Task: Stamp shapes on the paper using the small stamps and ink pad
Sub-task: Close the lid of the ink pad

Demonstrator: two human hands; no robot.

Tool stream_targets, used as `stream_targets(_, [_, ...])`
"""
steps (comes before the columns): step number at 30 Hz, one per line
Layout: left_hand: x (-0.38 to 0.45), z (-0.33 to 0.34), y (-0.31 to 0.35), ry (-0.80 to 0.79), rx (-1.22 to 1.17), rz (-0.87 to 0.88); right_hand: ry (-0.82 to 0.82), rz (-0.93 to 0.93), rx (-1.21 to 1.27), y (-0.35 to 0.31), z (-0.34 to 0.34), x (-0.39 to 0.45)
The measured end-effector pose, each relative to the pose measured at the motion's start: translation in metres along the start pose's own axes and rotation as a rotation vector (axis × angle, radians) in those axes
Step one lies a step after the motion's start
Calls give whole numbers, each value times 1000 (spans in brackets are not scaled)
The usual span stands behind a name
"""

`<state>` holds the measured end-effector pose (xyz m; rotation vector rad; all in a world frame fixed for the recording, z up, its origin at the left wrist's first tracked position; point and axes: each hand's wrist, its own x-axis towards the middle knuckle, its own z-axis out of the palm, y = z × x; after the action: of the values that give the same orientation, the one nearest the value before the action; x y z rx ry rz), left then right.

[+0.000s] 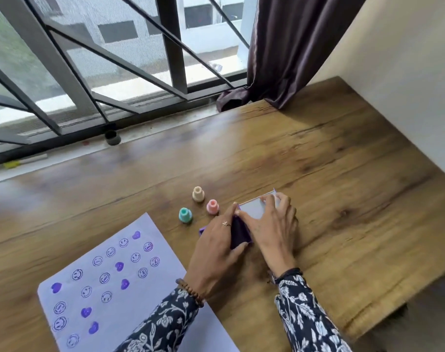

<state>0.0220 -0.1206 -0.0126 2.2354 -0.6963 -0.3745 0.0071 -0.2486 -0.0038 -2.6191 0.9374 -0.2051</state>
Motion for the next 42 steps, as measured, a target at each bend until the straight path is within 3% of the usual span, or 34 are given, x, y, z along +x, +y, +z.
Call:
stream_targets(5, [1,-1,0,16,-58,-24,1,71,-37,-10,7,7])
stream_targets(9, [-1,-4,5,27,-117,-6,14,20,-58,-19,-1,8])
stream_targets(11, [-4,-9,8,39,-168,-1,80,-40,10,-22,-14,3])
stream_targets(13, [-9,-14,9,91,-247,-17,85,-62,231,-26,-32,-4])
stream_targets(14, [-11,-17,9,123,-293,-29,0,-17,441,-28,-42,-8])
stream_targets(17, [-20,-31,13,150,-379,-8,-519,290,1263,-29,-67,-23])
stream_targets(18, [-23,-36,15,139,-395,12,-654,385,1433,-27,-71,-28])
stream_targets(20, [-32,-45,17,110,-417,44,-791,503,1541,-24,-72,-39])
stream_targets(22, [-41,-50,18,109,-397,63,-745,576,1516,-23,-69,-48])
stream_targets(24, [-49,-49,19,145,-365,32,-576,545,1390,-24,-64,-55])
stream_targets(27, [-61,-42,17,254,-300,-90,-294,213,822,-27,-59,-67])
stream_targets(29, [-69,-37,15,305,-252,-128,-269,-4,548,-30,-53,-82])
stream_targets(31, [-73,-30,12,327,-168,-118,-282,-86,444,-34,-46,-95])
stream_targets(36, [-77,-19,7,327,-128,-84,-220,-95,290,-31,-35,-105])
stream_targets(42, [-75,-21,-11,230,-302,-135,-128,-31,127,-25,-23,-95])
